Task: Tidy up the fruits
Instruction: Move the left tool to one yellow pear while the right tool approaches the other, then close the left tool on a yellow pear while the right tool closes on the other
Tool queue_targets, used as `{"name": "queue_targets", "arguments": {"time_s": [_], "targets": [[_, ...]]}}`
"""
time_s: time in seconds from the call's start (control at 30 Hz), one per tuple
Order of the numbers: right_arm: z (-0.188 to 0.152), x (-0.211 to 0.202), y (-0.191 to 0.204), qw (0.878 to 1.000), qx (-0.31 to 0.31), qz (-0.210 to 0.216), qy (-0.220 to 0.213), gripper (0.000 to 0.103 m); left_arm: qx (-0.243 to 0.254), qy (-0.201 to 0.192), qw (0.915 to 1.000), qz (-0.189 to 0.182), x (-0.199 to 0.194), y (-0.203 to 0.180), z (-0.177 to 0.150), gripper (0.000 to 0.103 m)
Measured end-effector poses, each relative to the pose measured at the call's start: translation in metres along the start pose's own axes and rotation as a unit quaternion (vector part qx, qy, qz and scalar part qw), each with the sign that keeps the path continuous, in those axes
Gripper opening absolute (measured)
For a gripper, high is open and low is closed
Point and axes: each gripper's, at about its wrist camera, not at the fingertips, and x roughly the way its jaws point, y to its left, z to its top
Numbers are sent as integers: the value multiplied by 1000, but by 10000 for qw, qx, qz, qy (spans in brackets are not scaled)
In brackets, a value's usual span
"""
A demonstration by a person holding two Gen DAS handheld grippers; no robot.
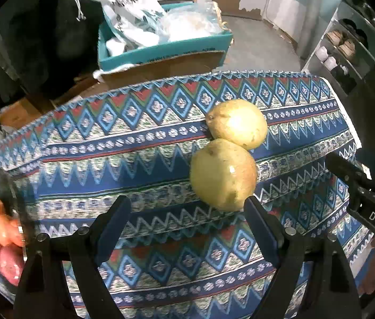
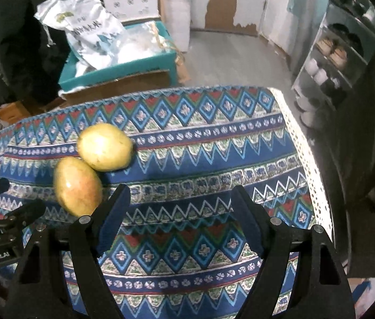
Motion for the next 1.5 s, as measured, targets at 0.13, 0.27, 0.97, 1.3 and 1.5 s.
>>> {"name": "queue_targets", "arguments": {"time_s": [0.13, 0.27, 0.97, 1.3, 1.5], "targets": [[2, 6, -5, 9999, 111, 4, 32, 78, -127, 68, 9998, -139, 13, -4, 5, 88], [4, 12, -11, 9997, 220, -46, 55, 78, -114, 114, 9998, -124, 25, -13, 11, 88], [3, 30, -17, 9992, 311, 9, 233, 78, -405, 494, 9955, -699, 71, -20, 13, 75], [16, 39, 14, 9990, -217, 338, 184, 78, -357, 361, 9975, -485, 54, 20, 3, 74], [16, 52, 45, 9960, -576, 615, 306, 79, -401, 284, 9984, -291, 45, 49, -1, 74]]}}
